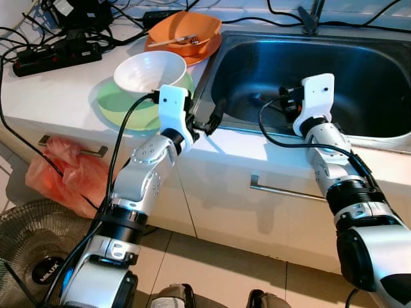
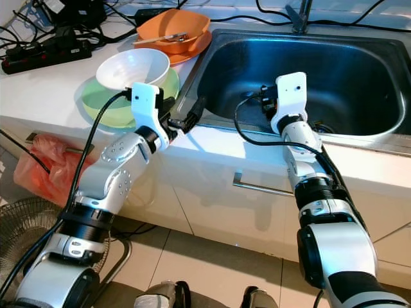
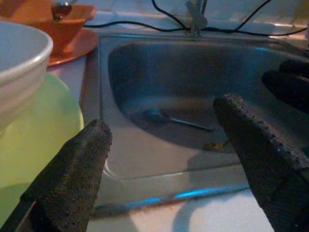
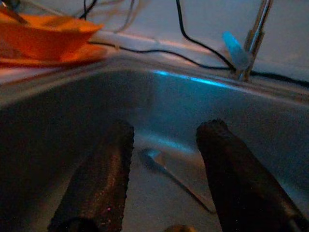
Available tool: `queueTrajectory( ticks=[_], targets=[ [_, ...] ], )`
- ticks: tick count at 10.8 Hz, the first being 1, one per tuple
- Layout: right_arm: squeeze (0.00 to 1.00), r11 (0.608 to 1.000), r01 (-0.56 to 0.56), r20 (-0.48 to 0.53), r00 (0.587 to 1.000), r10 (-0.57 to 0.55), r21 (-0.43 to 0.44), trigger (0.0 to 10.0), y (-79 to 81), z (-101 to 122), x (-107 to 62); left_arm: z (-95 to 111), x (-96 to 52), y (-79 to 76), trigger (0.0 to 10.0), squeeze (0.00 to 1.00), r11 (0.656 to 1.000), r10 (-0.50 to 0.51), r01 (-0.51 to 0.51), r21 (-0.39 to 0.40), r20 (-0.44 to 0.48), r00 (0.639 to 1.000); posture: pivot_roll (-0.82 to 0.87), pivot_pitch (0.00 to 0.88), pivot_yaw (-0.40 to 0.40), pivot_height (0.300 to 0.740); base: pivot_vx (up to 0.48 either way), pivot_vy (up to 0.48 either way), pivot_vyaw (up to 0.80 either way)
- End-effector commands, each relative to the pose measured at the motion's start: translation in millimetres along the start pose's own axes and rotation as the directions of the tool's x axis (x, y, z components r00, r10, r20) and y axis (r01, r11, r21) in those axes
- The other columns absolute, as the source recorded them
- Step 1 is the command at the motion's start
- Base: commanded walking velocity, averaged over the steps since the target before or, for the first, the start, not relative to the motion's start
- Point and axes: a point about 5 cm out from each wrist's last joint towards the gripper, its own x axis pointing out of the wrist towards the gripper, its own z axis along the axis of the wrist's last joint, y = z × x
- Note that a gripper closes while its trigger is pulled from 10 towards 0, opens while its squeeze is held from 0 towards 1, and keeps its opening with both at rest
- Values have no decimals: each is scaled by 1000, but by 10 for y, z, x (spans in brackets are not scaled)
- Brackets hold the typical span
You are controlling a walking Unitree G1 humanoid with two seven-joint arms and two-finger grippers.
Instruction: Kitchen organization
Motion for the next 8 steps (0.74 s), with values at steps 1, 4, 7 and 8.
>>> queueTrajectory(
  ticks=[1, 4, 7, 8],
  targets=[
    [1000, 1000, -5, 73, 997, 5, -11, 10000, 27, 158, 40, 15, -3, 57, 10000, 0, 1000, 12, -12, 9, 2, 1000, 90, 125, 120, 740, 0, 0, 0],
    [1000, 996, -52, 133, 990, 43, 67, 10000, 108, 228, -32, 45, -19, 121, 10000, 0, 999, 30, -31, 9, 12, 999, 90, 126, 118, 740, 0, 0, 0],
    [0, 990, -130, 118, 985, 122, 57, 10000, 262, 102, -216, 43, -38, 128, 10000, 0, 999, 36, -36, 12, 12, 999, 96, 121, 135, 740, 0, 0, 0],
    [0, 991, -92, 98, 992, 83, 97, 10000, 194, 58, -262, 42, -21, 134, 10000, 0, 999, 43, -43, 30, 10, 999, 94, 122, 138, 740, 0, 0, 0]
  ],
)
